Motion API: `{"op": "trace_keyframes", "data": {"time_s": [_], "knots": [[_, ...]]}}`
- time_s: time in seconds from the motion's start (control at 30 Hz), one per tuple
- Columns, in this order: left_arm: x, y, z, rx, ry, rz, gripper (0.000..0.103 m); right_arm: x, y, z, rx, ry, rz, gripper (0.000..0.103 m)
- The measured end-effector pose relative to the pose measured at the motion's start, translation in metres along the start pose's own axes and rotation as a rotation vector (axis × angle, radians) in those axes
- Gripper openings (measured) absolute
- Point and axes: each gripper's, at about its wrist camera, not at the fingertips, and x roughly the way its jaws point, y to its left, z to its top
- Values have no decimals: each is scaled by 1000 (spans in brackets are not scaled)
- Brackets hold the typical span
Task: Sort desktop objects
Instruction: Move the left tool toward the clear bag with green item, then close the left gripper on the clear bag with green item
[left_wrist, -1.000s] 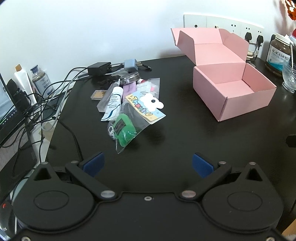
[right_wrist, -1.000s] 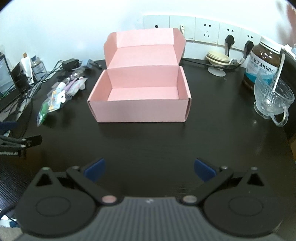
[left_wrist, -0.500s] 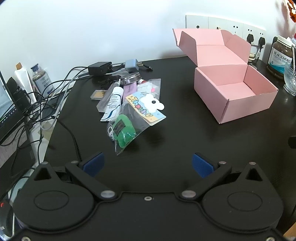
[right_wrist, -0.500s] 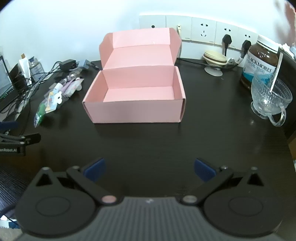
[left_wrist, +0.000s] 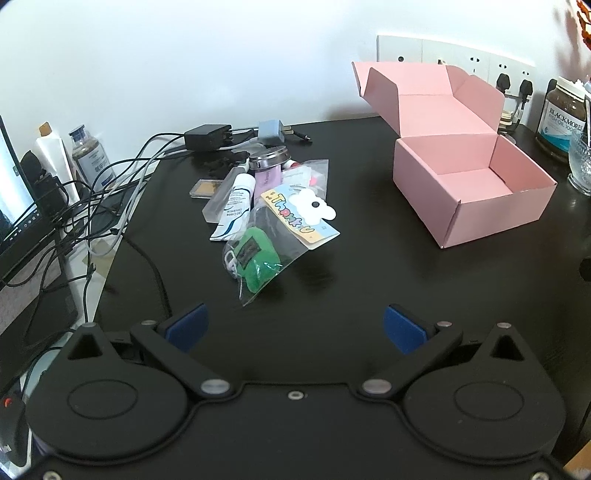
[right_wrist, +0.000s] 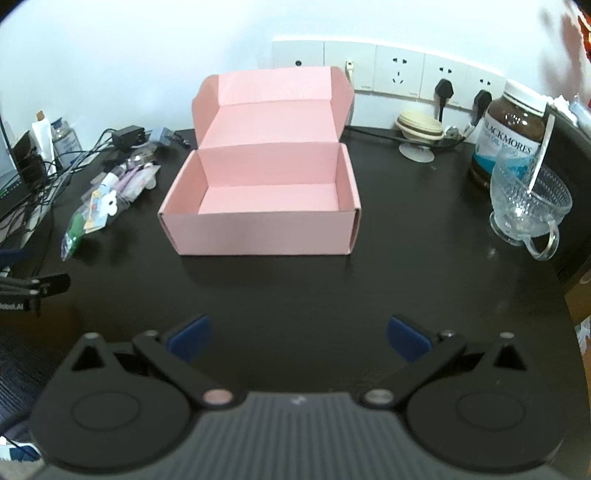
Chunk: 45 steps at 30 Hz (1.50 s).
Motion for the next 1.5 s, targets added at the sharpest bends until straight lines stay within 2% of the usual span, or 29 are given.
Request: {"op": "trace_keyframes", "data": {"time_s": [0.47, 0.63, 0.83, 1.2, 1.5], "knots": [[-7, 9, -3, -7, -26, 22, 103, -17, -7, 14, 42, -80, 0, 102], [-2, 10, -4, 1, -36, 26, 103, -20, -6, 9, 36, -73, 22, 102], [10, 8, 10, 19, -58, 42, 103, -18, -8, 1, 25, -53, 31, 102], [62, 26, 46, -126, 2, 54, 102, -5, -18, -1, 21, -18, 55, 102], [80, 16, 54, -128, 5, 53, 101, 4, -21, 3, -3, 7, 62, 102]]}}
